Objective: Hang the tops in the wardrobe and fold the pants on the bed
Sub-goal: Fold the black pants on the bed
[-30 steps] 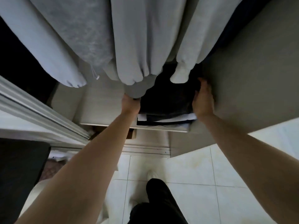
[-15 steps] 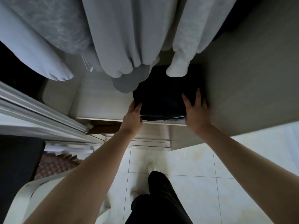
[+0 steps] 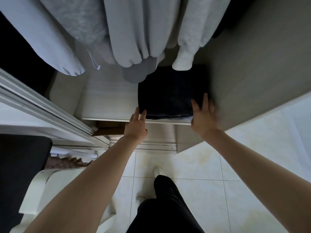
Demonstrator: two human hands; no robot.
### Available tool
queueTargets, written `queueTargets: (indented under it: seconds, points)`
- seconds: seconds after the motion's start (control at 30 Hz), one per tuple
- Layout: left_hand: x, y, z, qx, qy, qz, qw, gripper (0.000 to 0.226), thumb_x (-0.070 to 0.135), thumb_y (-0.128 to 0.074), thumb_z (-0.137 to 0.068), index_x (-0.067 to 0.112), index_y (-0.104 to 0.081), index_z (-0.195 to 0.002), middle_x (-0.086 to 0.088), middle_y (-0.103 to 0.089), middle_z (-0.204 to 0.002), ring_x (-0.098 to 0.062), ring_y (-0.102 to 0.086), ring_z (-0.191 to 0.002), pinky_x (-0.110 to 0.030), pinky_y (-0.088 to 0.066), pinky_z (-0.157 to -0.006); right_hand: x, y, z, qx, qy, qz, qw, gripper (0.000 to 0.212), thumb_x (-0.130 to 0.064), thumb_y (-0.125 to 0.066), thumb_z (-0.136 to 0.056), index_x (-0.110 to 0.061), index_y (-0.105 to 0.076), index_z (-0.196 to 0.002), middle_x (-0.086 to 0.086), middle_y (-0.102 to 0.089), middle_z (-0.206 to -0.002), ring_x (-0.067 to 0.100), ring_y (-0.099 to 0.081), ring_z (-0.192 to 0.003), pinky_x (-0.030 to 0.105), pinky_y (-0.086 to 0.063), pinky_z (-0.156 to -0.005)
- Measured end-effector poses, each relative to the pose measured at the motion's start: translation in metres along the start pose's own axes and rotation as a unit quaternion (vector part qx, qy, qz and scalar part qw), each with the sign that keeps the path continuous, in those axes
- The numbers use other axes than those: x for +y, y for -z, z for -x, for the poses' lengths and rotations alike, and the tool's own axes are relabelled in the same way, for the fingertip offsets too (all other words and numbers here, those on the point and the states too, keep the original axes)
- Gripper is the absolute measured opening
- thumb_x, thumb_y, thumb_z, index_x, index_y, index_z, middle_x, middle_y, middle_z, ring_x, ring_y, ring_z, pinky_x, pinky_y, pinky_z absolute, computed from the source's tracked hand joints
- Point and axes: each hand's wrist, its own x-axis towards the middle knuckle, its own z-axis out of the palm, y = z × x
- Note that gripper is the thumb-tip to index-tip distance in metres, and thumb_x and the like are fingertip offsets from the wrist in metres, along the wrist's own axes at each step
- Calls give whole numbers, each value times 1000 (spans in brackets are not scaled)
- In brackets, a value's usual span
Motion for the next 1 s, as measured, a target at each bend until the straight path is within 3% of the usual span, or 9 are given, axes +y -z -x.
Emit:
queueTargets:
  seconds: [0.13,0.33,0.47,0.57,0.63,0.7,0.77,0.87,1.0]
  points:
    - [2,6,32,33,-46,5,998,74,12,-55,-93,14,-14,-155,-5,-8,-164,-27,-22,-147,-45,-37,-112,-7,3,42,8,38,-56,998,75,-12,-54,-87,-8,-14,-151,16,-13,-157,34,-15,-144,43,-29,-110]
    - [5,17,126,140,-74,107,982,51,11,-51,-96,11,-39,-146,-10,-48,-143,-26,-50,-128,-35,-45,-102,-33,10,120,-19,115,-117,986,67,-13,-52,-90,-2,-21,-148,18,-38,-143,34,-29,-136,42,-35,-109]
    - [3,11,190,197,8,208,958,37,10,-52,-96,11,-54,-133,-6,-56,-131,-22,-58,-116,-31,-48,-99,-53,10,160,-40,164,-171,971,61,-15,-49,-93,-6,-22,-147,14,-43,-138,28,-34,-131,40,-39,-105]
    - [5,1,240,247,113,269,924,32,12,-50,-98,16,-57,-129,2,-62,-120,-9,-59,-100,-25,-50,-90,-69,10,185,-84,215,-211,950,56,-19,-47,-96,-13,-23,-146,11,-42,-139,25,-39,-128,39,-42,-101]
    - [8,-6,274,278,187,320,886,30,12,-50,-97,19,-59,-125,6,-67,-107,-6,-61,-91,-20,-48,-81,-80,12,195,-110,258,-215,935,54,-22,-46,-97,-17,-23,-146,8,-44,-138,21,-43,-124,37,-46,-98]
    - [12,-11,306,296,243,377,843,28,13,-51,-96,23,-60,-120,8,-70,-94,-7,-64,-87,-25,-51,-79,-87,17,199,-118,316,-194,921,52,-24,-46,-98,-17,-26,-145,7,-47,-137,19,-46,-122,31,-45,-96]
    - [21,-20,337,335,289,401,802,25,15,-51,-96,27,-61,-115,10,-71,-87,-4,-65,-82,-28,-53,-74,-91,25,200,-136,371,-185,900,48,-25,-46,-98,-16,-30,-143,7,-48,-137,19,-45,-125,32,-44,-99]
    - [44,-42,381,397,370,412,732,23,17,-49,-96,33,-60,-108,15,-71,-83,5,-63,-79,-19,-48,-66,-90,35,205,-150,455,-187,857,45,-22,-47,-98,-13,-36,-141,6,-50,-133,20,-46,-123,35,-44,-99]
    - [101,-90,428,465,480,429,607,22,20,-48,-97,34,-61,-106,17,-69,-78,3,-62,-78,-12,-44,-61,-78,37,228,-166,563,-161,793,42,-20,-49,-97,-12,-40,-138,4,-54,-126,21,-51,-116,31,-45,-92]
